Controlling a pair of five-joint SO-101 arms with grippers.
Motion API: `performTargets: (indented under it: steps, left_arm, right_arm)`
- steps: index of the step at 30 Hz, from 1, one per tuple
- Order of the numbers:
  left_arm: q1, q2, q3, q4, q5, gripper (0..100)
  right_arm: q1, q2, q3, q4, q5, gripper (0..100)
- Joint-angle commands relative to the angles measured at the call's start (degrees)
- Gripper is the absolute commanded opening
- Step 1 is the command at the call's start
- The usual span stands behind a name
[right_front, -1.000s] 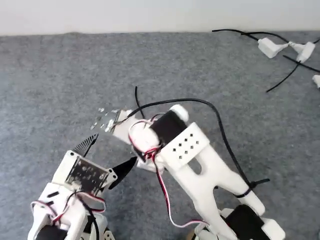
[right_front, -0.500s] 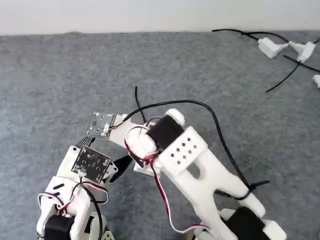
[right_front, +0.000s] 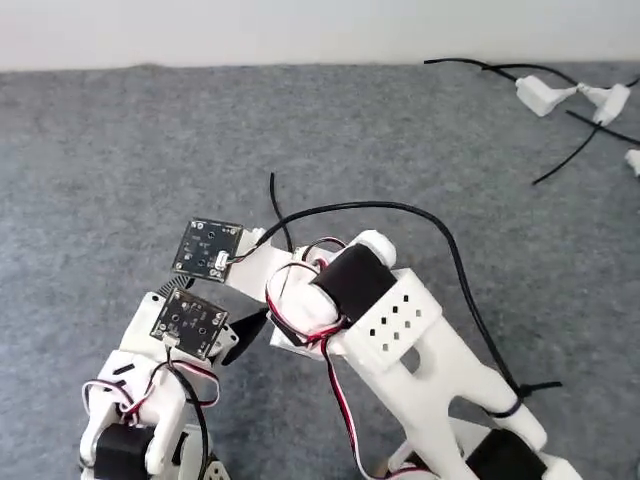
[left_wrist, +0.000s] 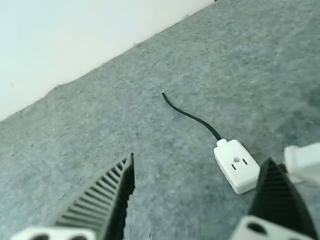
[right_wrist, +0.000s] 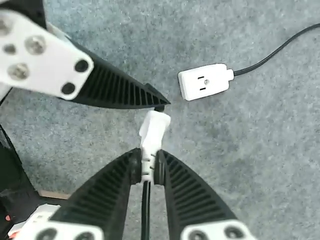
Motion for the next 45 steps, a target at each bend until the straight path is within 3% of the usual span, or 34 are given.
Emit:
performTargets:
  steps: [1, 12, 21, 31, 36, 45]
  left_arm:
    - [0.3, -1.1, 0.0, -1.5, 0.5, 37]
    - [1.8, -1.1, 1.5, -1.5, 0.3, 37]
    - [-14.7, -1.1, -0.8, -3.0, -1.8, 37]
    - [-33.8, -1.1, -0.5, -2.8, -3.9, 37]
    - [-38.5, -1.1, -0.4, -1.4, -4.0, 37]
    - [-38.9, -1.1, 3.5, 0.4, -5.3, 37]
  right_arm:
    - [-0.4, -2.1, -6.5, 2.3, -0.6, 0.9]
    - [-1.4, -1.4, -6.9, 2.2, -1.6, 0.9]
    - [2.8, 7.6, -9.8, 2.3, 3.6, 0.9]
    - [5.6, 19.6, -12.3, 2.4, 17.5, 0.9]
    - [5.6, 24.7, -15.9, 2.4, 21.9, 0.9]
    - [7.3, 35.5, -23.3, 2.5, 26.8, 0.9]
